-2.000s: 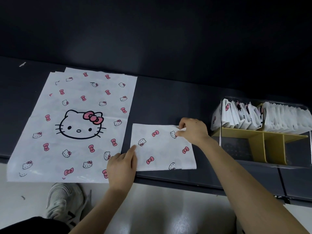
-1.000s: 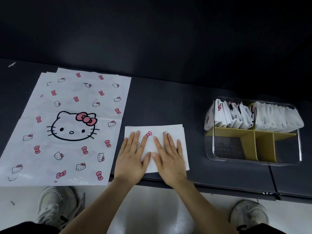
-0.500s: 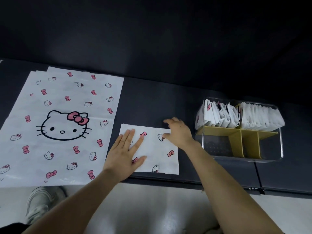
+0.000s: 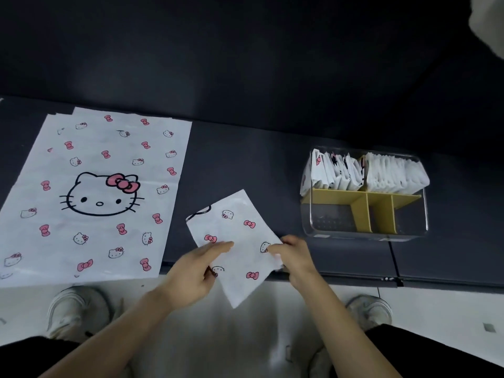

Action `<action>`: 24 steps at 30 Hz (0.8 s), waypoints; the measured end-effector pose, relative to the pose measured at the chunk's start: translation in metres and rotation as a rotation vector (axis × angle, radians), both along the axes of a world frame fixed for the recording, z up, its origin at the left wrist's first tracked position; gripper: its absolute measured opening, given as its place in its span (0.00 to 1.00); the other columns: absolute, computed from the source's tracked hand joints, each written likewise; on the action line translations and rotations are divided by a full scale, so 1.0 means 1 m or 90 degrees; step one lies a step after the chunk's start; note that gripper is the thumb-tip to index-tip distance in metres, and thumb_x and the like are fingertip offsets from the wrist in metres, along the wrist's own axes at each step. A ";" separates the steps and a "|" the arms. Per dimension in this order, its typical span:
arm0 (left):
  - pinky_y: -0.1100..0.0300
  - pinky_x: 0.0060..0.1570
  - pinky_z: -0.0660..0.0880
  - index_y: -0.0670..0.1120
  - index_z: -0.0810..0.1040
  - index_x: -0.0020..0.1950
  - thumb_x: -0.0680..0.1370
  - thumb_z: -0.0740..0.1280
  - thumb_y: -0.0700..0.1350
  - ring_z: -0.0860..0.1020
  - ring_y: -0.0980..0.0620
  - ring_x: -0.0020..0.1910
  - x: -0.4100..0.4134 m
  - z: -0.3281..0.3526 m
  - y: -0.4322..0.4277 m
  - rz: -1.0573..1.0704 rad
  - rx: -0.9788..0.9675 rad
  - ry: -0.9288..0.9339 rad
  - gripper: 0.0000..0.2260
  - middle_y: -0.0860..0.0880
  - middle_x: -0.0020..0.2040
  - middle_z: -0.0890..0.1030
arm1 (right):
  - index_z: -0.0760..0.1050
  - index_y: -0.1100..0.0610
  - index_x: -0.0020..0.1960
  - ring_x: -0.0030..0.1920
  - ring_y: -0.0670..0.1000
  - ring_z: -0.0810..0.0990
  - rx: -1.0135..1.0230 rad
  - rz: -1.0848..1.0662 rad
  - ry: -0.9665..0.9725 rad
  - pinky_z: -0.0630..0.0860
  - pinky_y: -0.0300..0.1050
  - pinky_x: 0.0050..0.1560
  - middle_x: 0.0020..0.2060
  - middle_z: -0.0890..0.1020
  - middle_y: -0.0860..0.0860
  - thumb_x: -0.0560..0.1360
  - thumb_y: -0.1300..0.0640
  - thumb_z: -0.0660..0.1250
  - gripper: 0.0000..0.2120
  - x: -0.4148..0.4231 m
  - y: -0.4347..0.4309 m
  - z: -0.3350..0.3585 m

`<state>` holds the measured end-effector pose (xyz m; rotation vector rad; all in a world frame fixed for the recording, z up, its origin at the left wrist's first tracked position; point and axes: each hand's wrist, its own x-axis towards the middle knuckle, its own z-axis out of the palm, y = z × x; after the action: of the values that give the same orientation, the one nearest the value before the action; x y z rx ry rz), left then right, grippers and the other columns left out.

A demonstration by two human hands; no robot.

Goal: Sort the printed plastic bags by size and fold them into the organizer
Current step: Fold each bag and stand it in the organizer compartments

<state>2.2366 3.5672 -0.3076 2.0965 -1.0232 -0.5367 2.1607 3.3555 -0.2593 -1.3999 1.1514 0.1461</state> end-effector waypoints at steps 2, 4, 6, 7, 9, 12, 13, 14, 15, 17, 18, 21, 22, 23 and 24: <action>0.75 0.65 0.58 0.64 0.61 0.72 0.65 0.60 0.34 0.63 0.61 0.70 -0.008 -0.010 0.006 -0.059 0.006 -0.073 0.40 0.57 0.69 0.69 | 0.70 0.63 0.40 0.25 0.52 0.67 0.096 -0.071 -0.016 0.63 0.36 0.22 0.31 0.74 0.56 0.69 0.75 0.60 0.08 -0.006 0.005 0.003; 0.71 0.67 0.59 0.70 0.52 0.72 0.69 0.65 0.36 0.63 0.61 0.69 -0.010 -0.011 0.005 -0.068 0.023 -0.085 0.43 0.59 0.69 0.68 | 0.71 0.65 0.39 0.22 0.50 0.66 0.173 -0.098 -0.029 0.62 0.36 0.20 0.28 0.75 0.56 0.70 0.77 0.57 0.10 -0.007 0.008 0.009; 0.74 0.60 0.65 0.76 0.50 0.69 0.73 0.67 0.37 0.68 0.65 0.62 -0.010 -0.008 0.002 -0.012 0.029 -0.009 0.42 0.64 0.65 0.71 | 0.73 0.64 0.41 0.23 0.50 0.69 0.222 -0.106 -0.034 0.64 0.35 0.20 0.29 0.77 0.56 0.72 0.77 0.55 0.12 -0.011 0.010 0.014; 0.77 0.56 0.66 0.77 0.54 0.68 0.74 0.66 0.38 0.70 0.67 0.59 -0.012 -0.002 0.000 0.013 0.010 0.028 0.39 0.67 0.62 0.72 | 0.74 0.64 0.42 0.23 0.50 0.71 0.235 -0.103 -0.029 0.66 0.35 0.20 0.30 0.77 0.57 0.73 0.77 0.55 0.13 -0.014 0.011 0.017; 0.77 0.49 0.67 0.68 0.66 0.68 0.76 0.64 0.44 0.75 0.69 0.51 -0.015 0.003 -0.004 0.094 -0.035 0.084 0.26 0.69 0.55 0.78 | 0.74 0.61 0.47 0.22 0.49 0.75 0.270 -0.141 -0.028 0.70 0.35 0.21 0.33 0.77 0.58 0.74 0.76 0.55 0.14 -0.020 0.010 0.022; 0.66 0.37 0.67 0.44 0.82 0.50 0.77 0.65 0.49 0.71 0.62 0.31 -0.013 0.006 -0.015 0.275 -0.026 0.181 0.11 0.58 0.34 0.80 | 0.73 0.54 0.53 0.27 0.51 0.80 0.281 -0.161 -0.064 0.74 0.38 0.24 0.35 0.81 0.57 0.78 0.62 0.64 0.06 -0.024 0.003 0.031; 0.61 0.37 0.66 0.41 0.79 0.42 0.76 0.64 0.53 0.69 0.58 0.31 -0.011 0.007 -0.018 0.314 -0.013 0.207 0.16 0.52 0.30 0.77 | 0.74 0.53 0.52 0.31 0.50 0.81 0.214 -0.085 -0.057 0.75 0.40 0.26 0.36 0.81 0.54 0.78 0.53 0.64 0.06 -0.024 0.000 0.034; 0.57 0.40 0.67 0.39 0.77 0.42 0.76 0.63 0.55 0.70 0.54 0.33 -0.008 0.008 -0.019 0.342 0.000 0.233 0.19 0.49 0.32 0.76 | 0.75 0.53 0.51 0.35 0.49 0.80 0.127 -0.007 -0.045 0.75 0.40 0.31 0.38 0.82 0.52 0.78 0.46 0.63 0.11 -0.022 -0.003 0.035; 0.55 0.44 0.70 0.39 0.78 0.47 0.78 0.62 0.54 0.74 0.50 0.38 -0.006 0.011 -0.021 0.358 -0.002 0.256 0.17 0.44 0.38 0.79 | 0.77 0.54 0.50 0.39 0.48 0.80 0.039 0.044 -0.053 0.76 0.40 0.38 0.40 0.82 0.50 0.78 0.43 0.61 0.15 -0.020 -0.005 0.035; 0.57 0.50 0.71 0.46 0.78 0.57 0.81 0.60 0.48 0.78 0.50 0.48 -0.002 0.016 -0.024 0.366 0.008 0.268 0.10 0.47 0.47 0.82 | 0.78 0.59 0.54 0.48 0.49 0.80 -0.039 0.091 -0.103 0.76 0.40 0.50 0.47 0.83 0.52 0.77 0.47 0.65 0.16 -0.012 -0.004 0.033; 0.60 0.50 0.71 0.50 0.77 0.60 0.81 0.60 0.47 0.77 0.52 0.50 -0.003 0.018 -0.026 0.364 0.008 0.266 0.10 0.51 0.48 0.82 | 0.77 0.59 0.56 0.51 0.49 0.80 -0.038 0.113 -0.126 0.76 0.38 0.51 0.50 0.82 0.52 0.75 0.51 0.68 0.14 -0.007 -0.004 0.029; 0.64 0.49 0.71 0.55 0.74 0.62 0.78 0.63 0.53 0.78 0.54 0.49 -0.002 0.023 -0.030 0.372 0.015 0.303 0.13 0.54 0.47 0.81 | 0.75 0.58 0.60 0.49 0.51 0.81 -0.054 0.125 -0.118 0.76 0.41 0.48 0.49 0.83 0.55 0.71 0.61 0.73 0.18 0.008 -0.004 0.002; 0.62 0.51 0.72 0.54 0.75 0.62 0.74 0.64 0.54 0.78 0.52 0.49 0.000 0.023 -0.029 0.382 0.008 0.336 0.17 0.52 0.47 0.82 | 0.74 0.57 0.59 0.48 0.52 0.81 -0.068 0.110 -0.099 0.77 0.45 0.49 0.48 0.83 0.55 0.70 0.62 0.74 0.19 0.012 -0.004 -0.005; 0.59 0.55 0.72 0.54 0.76 0.61 0.69 0.64 0.52 0.79 0.51 0.51 0.002 0.024 -0.027 0.386 -0.009 0.384 0.20 0.49 0.48 0.82 | 0.75 0.56 0.59 0.47 0.53 0.82 -0.086 0.095 -0.086 0.78 0.49 0.51 0.47 0.84 0.55 0.69 0.62 0.74 0.19 0.015 -0.003 -0.013; 0.56 0.58 0.72 0.53 0.77 0.59 0.66 0.65 0.50 0.79 0.50 0.52 0.005 0.026 -0.024 0.381 -0.038 0.442 0.22 0.48 0.49 0.83 | 0.76 0.56 0.56 0.48 0.55 0.82 -0.106 0.088 -0.077 0.78 0.51 0.52 0.45 0.84 0.54 0.69 0.62 0.74 0.17 0.017 -0.003 -0.020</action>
<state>2.2412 3.5429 -0.2815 1.8163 -0.0116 -0.8146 2.1777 3.3525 -0.2790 -1.6135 0.9852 0.0639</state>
